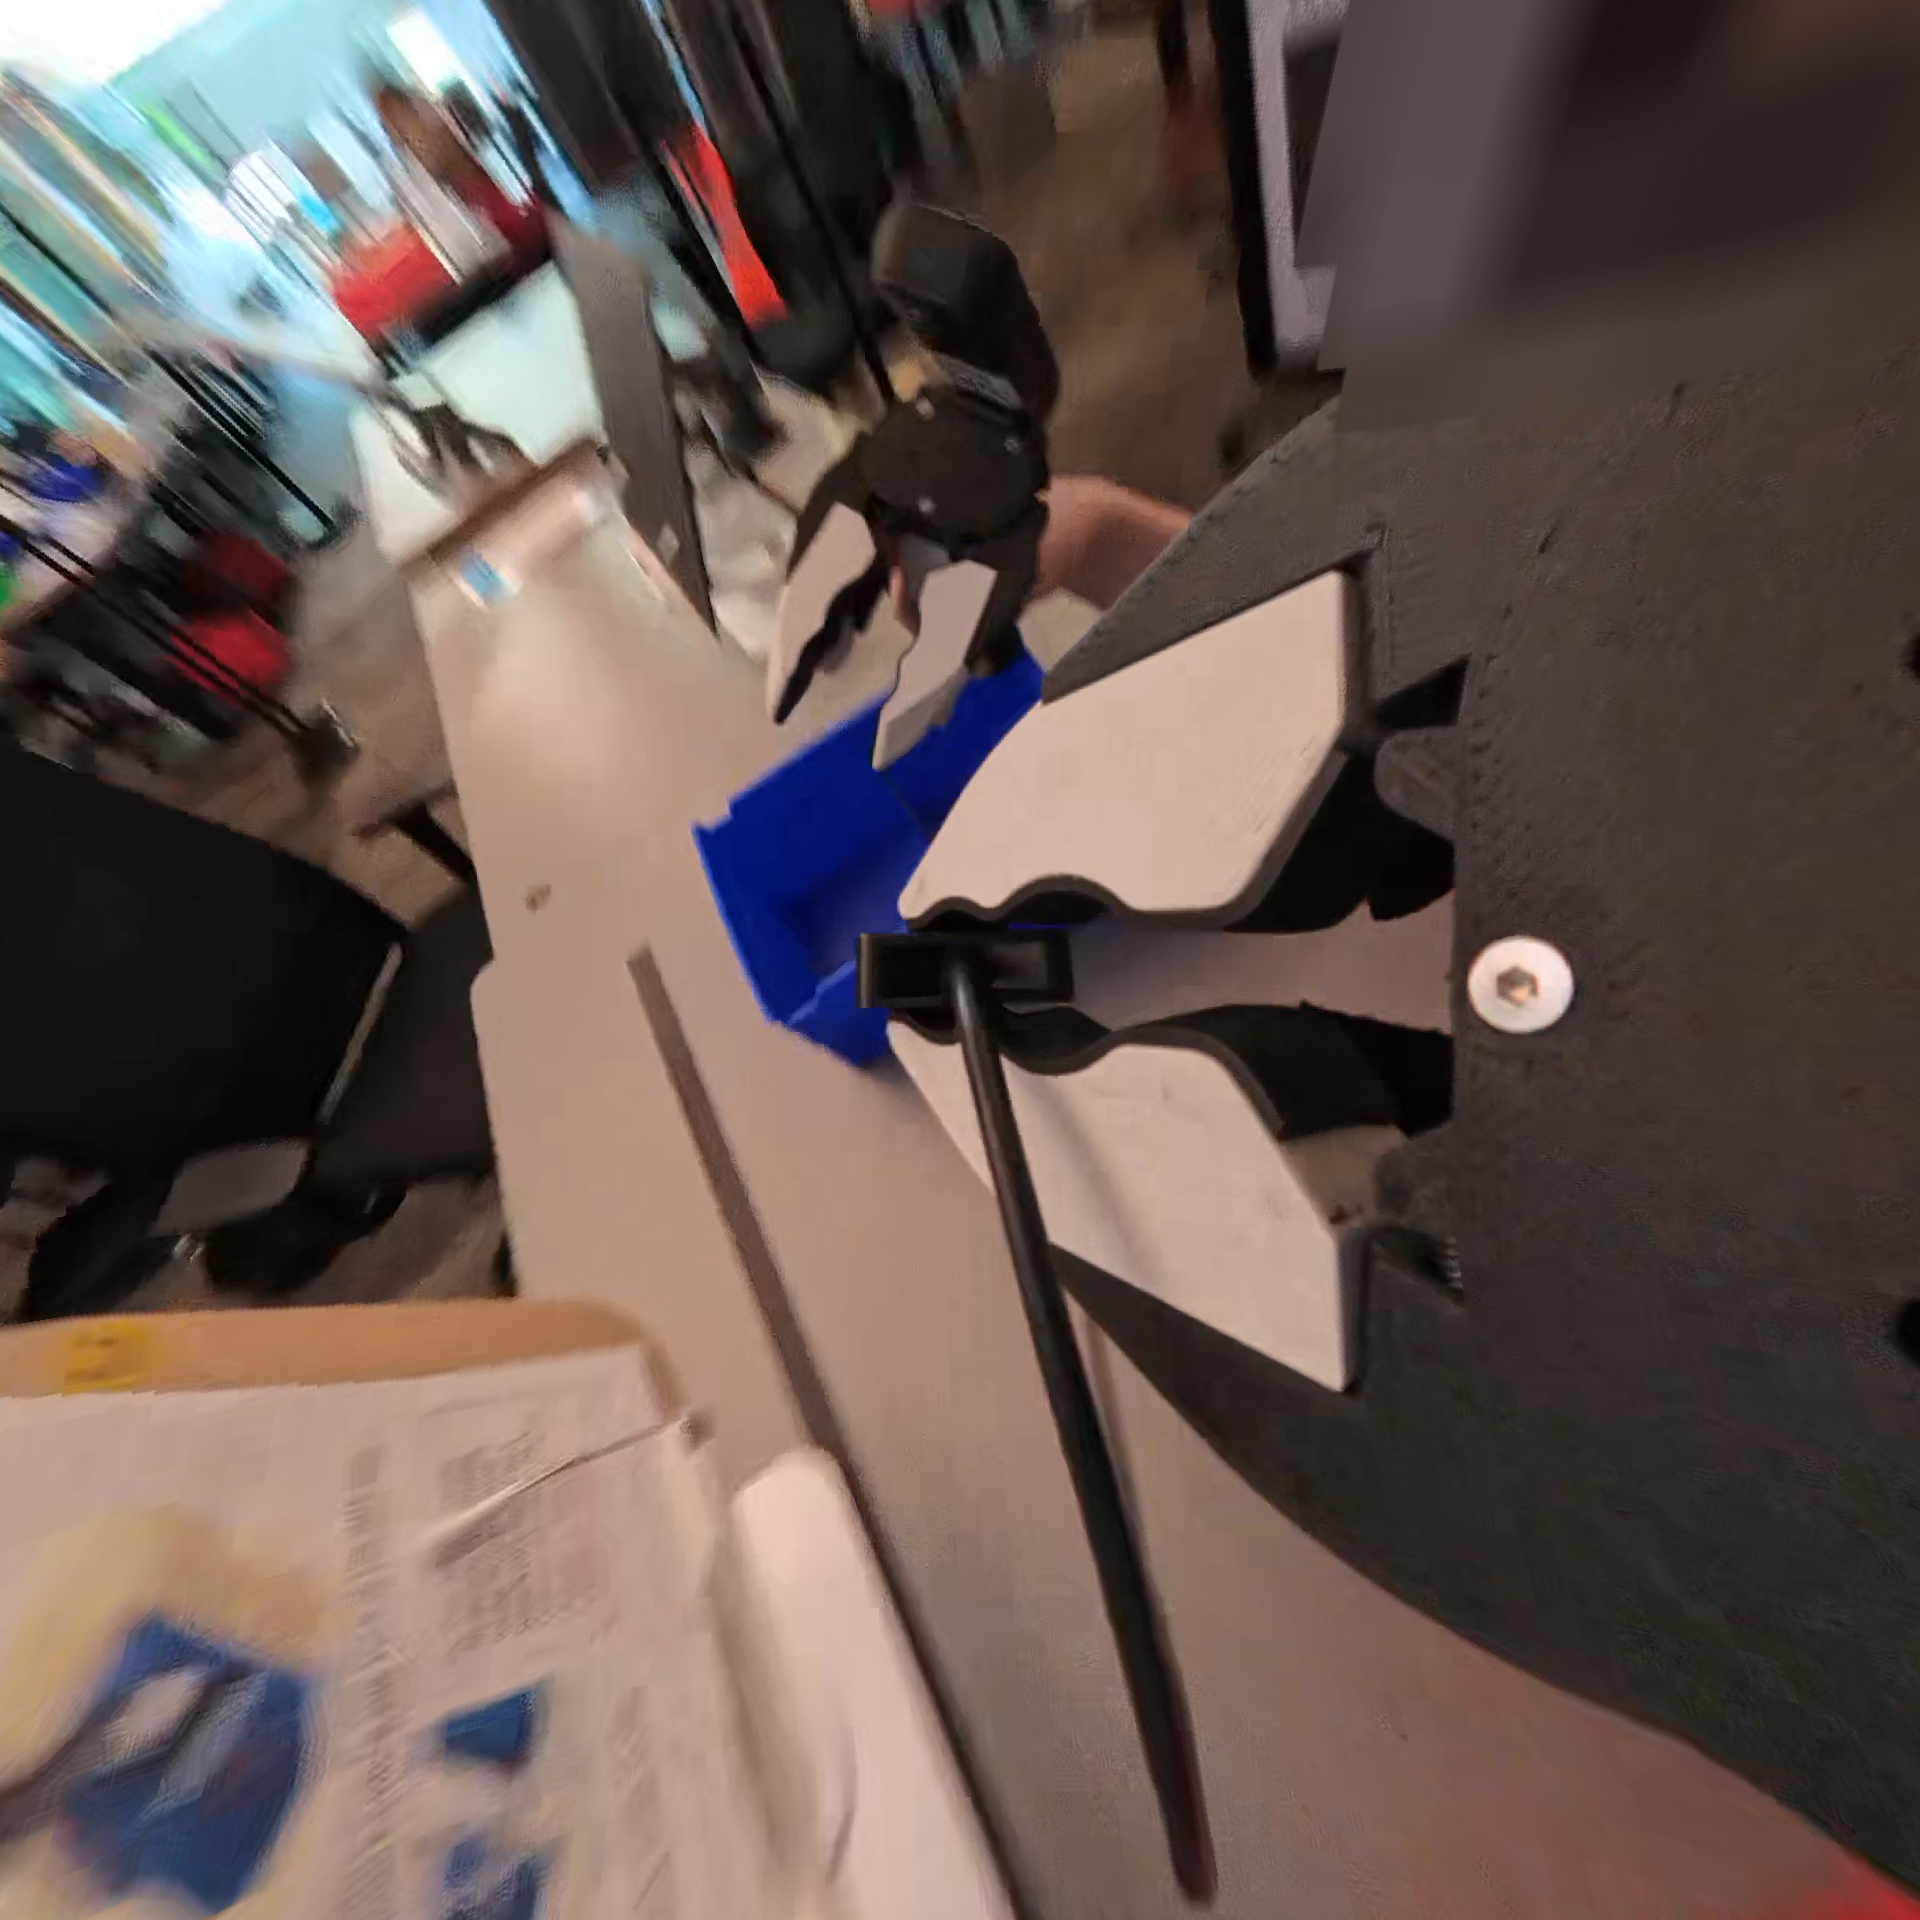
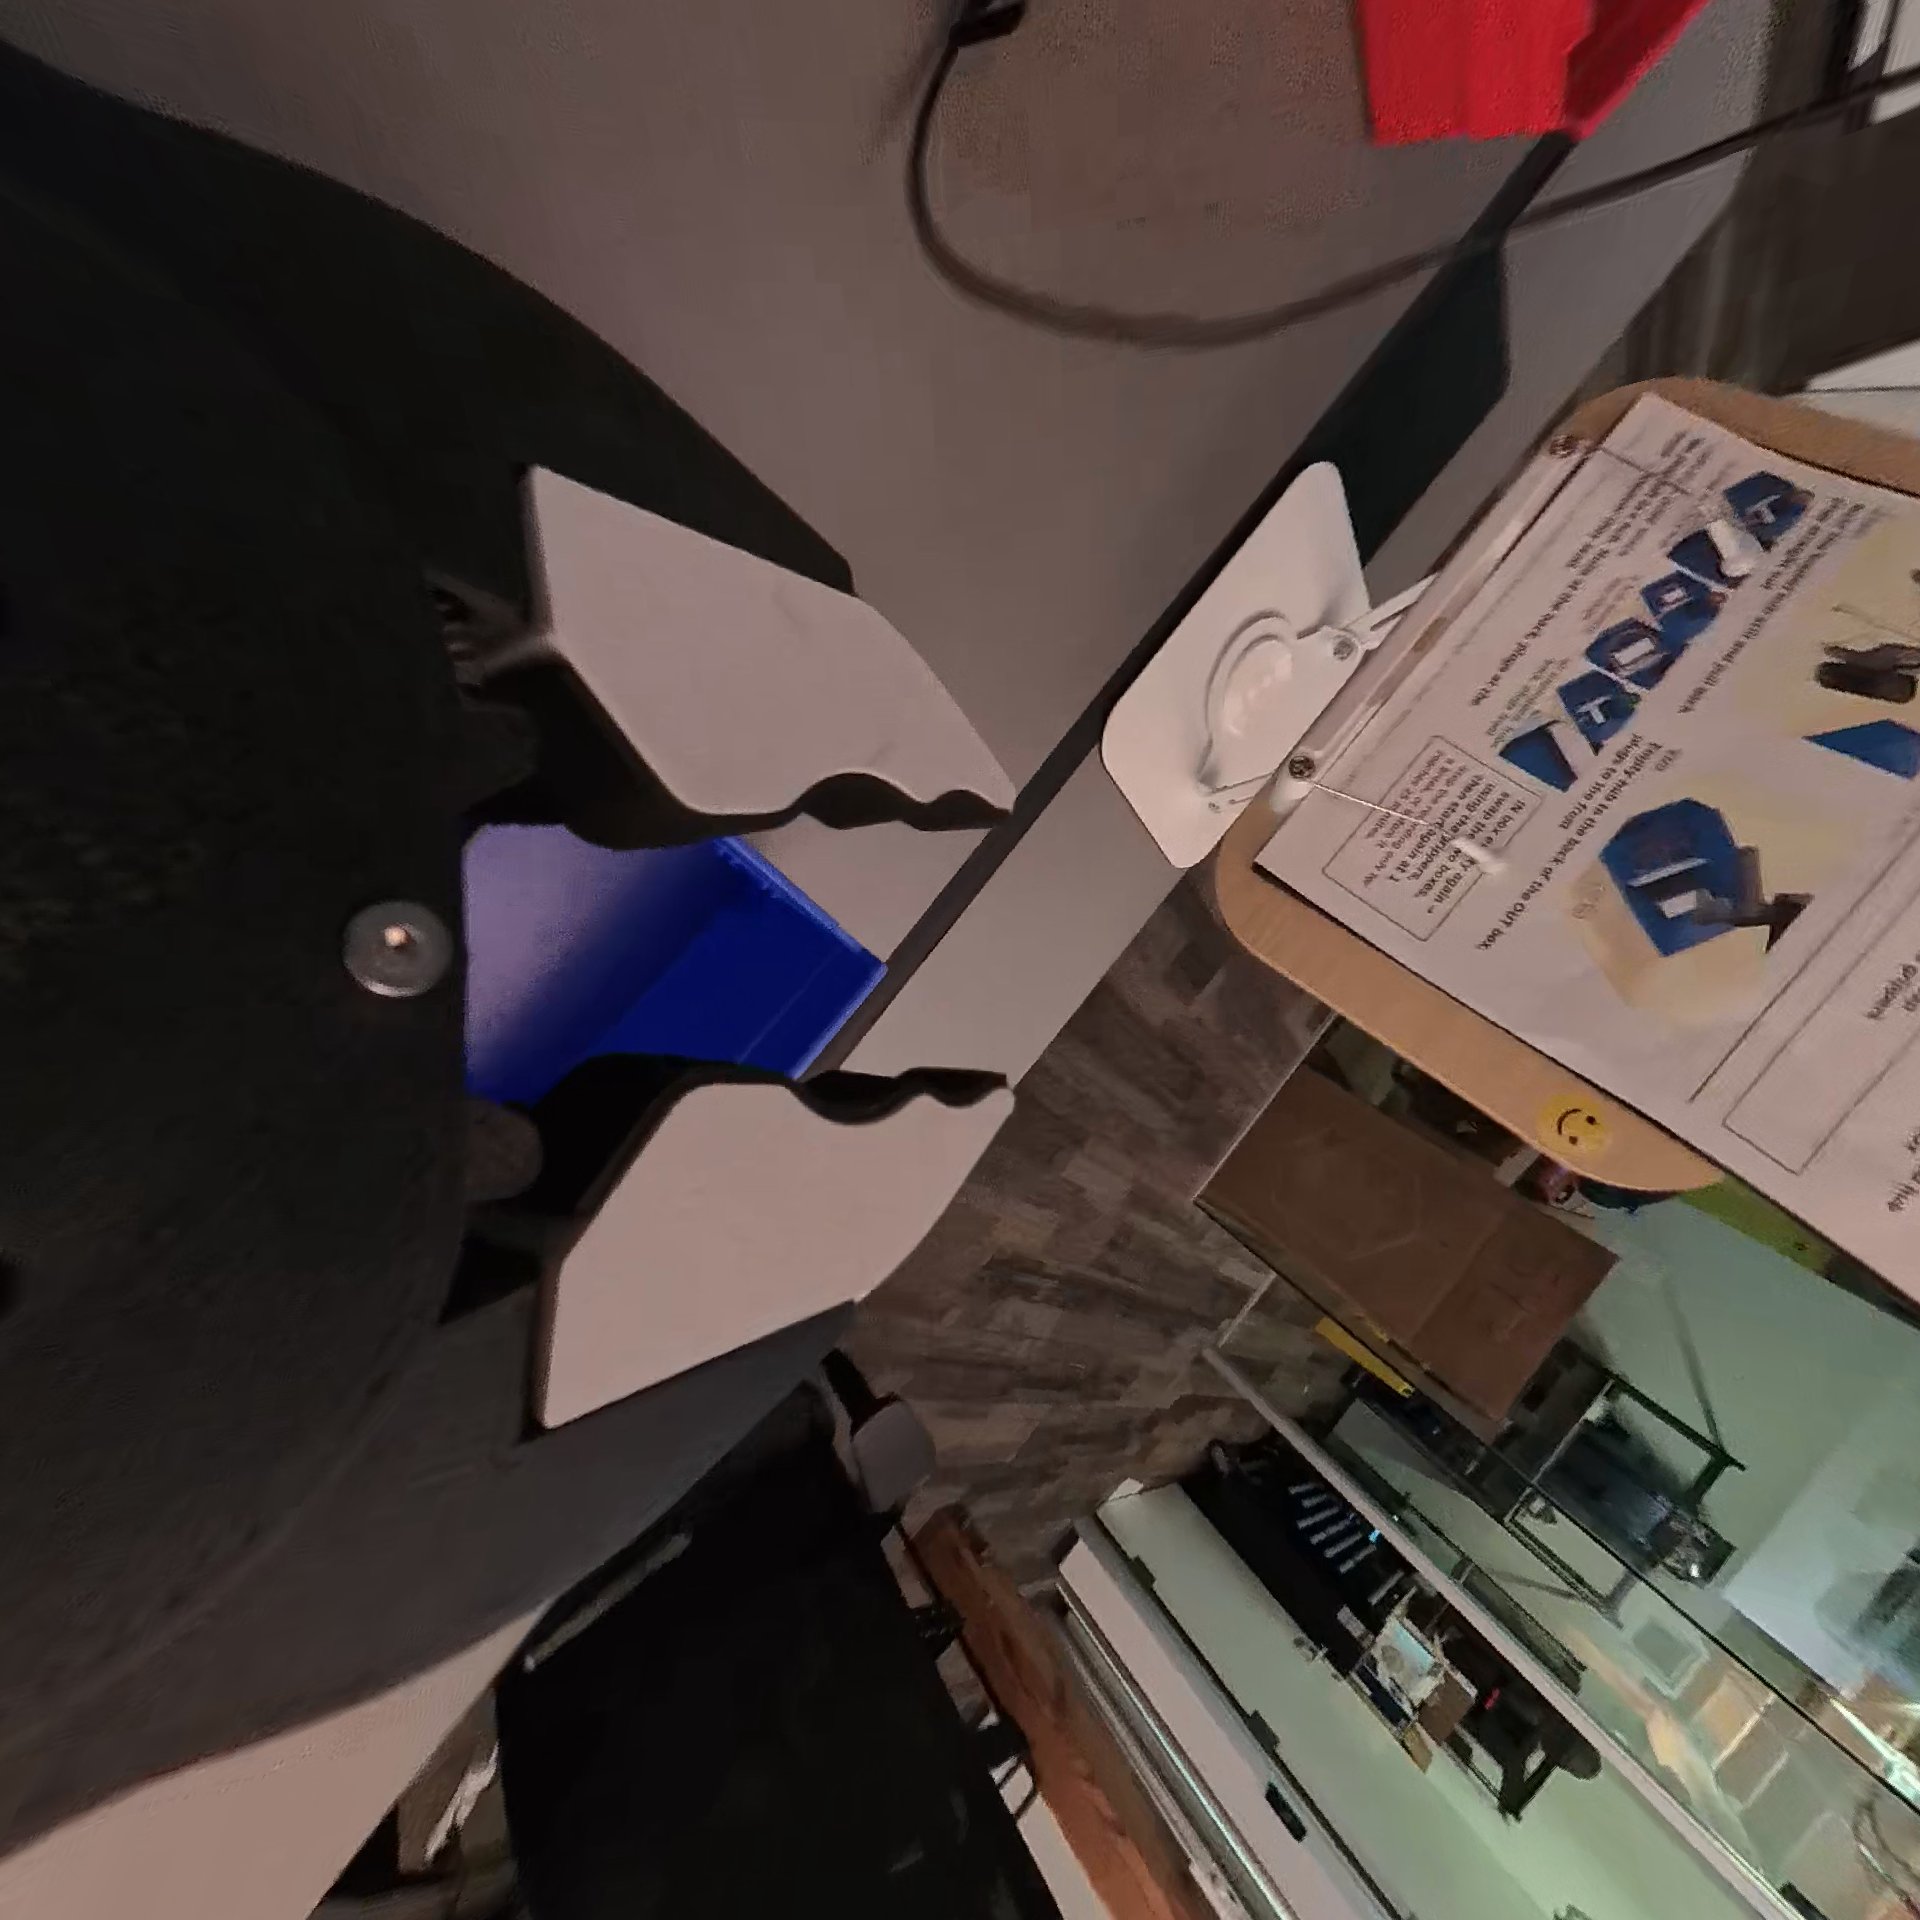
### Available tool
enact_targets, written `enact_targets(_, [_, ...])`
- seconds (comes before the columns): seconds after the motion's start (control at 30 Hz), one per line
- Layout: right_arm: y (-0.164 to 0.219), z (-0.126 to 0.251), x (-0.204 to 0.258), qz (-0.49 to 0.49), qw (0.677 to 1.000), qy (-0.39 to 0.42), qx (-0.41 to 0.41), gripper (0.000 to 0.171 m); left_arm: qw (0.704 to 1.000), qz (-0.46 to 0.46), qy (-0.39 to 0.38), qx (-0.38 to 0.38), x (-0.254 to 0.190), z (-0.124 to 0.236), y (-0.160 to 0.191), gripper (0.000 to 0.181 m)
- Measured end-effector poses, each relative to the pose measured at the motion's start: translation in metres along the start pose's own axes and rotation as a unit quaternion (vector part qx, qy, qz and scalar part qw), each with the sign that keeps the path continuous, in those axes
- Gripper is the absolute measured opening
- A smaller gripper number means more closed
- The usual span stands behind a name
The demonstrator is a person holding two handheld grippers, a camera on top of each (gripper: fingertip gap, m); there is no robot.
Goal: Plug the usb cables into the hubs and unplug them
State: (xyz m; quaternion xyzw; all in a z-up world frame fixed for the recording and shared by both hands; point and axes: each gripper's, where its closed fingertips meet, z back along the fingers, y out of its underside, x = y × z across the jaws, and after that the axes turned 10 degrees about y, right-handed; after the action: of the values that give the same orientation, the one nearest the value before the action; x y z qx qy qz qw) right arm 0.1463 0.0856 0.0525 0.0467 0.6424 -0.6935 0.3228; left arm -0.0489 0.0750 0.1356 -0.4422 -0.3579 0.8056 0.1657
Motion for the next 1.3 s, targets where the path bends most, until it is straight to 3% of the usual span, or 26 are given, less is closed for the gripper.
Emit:
enact_targets(0.1, [0.008,0.002,-0.009,-0.019,1.0,0.006,0.012,0.045,0.991,0.114,0.06,-0.032,0.043,-0.031,0.04,0.01])
enact_targets(0.37, [0.028,0.003,-0.028,-0.034,0.999,0.015,0.039,0.045,0.967,0.245,0.033,-0.068,0.127,-0.092,0.159,0.011])
enact_targets(0.47, [0.029,0.003,-0.028,-0.027,0.999,0.018,0.042,0.045,0.955,0.285,0.021,-0.083,0.146,-0.107,0.189,0.01])
enact_targets(0.6, [0.027,0.001,-0.023,-0.019,0.999,0.014,0.044,0.045,0.944,0.314,0.021,-0.101,0.154,-0.118,0.204,0.01])
enact_targets(0.83, [0.029,-0.002,-0.017,-0.001,0.999,0.01,0.053,0.046,0.95,0.298,-0.02,-0.087,0.163,-0.121,0.214,0.012])
enact_targets(1.07, [0.029,-0.001,-0.014,0.011,0.998,0.005,0.055,0.046,0.96,0.259,-0.096,-0.037,0.178,-0.112,0.235,0.037])
enact_targets(1.3, [0.031,0.004,-0.012,0.045,0.997,0.007,0.067,0.048,0.959,0.237,-0.106,0.111,0.16,-0.101,0.256,0.047])
